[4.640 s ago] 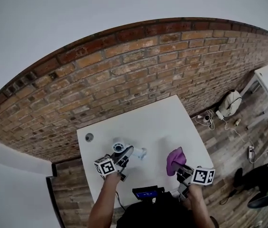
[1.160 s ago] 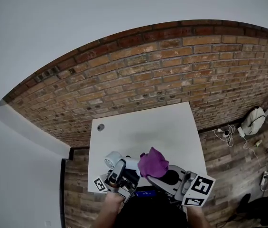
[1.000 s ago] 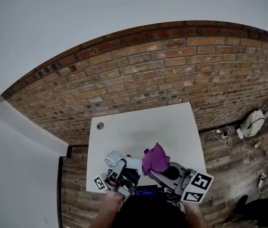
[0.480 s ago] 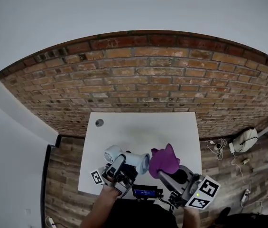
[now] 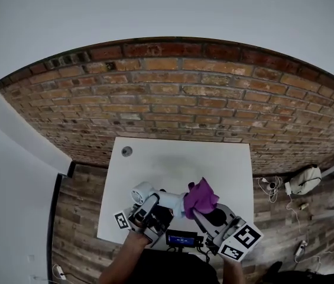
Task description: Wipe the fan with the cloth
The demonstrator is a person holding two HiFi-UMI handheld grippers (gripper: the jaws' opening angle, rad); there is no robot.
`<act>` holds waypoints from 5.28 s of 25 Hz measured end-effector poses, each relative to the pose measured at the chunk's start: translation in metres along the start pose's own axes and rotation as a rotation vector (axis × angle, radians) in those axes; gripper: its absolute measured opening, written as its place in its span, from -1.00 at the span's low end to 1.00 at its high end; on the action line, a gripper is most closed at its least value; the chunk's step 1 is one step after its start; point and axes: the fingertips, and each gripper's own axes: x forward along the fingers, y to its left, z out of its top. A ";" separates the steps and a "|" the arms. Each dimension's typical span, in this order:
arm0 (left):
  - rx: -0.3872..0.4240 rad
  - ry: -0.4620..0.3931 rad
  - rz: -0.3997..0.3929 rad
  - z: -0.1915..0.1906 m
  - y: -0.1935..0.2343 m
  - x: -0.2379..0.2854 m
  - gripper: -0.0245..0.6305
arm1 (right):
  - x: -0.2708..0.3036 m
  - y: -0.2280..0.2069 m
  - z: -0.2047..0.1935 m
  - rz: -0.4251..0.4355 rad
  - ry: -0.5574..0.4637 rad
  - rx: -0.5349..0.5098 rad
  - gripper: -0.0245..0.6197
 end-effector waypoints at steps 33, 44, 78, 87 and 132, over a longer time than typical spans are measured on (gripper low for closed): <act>1.059 1.035 0.650 0.037 0.188 -0.064 -0.44 | -0.071 -0.103 -0.112 -0.406 0.142 0.401 -0.78; 1.238 1.499 0.545 0.029 0.289 -0.093 -0.44 | -0.123 -0.106 -0.127 -0.545 0.100 0.480 -0.78; 0.417 0.019 0.998 0.019 0.086 -0.303 0.09 | -0.189 -0.163 -0.217 -0.291 -0.431 1.161 -0.78; 0.142 -0.173 0.850 0.049 0.083 -0.321 -0.30 | -0.227 -0.148 -0.242 -0.424 -0.623 1.236 -0.78; 0.130 0.305 0.557 -0.027 0.005 -0.245 -0.85 | -0.070 -0.006 -0.228 -0.063 -0.391 1.065 -0.78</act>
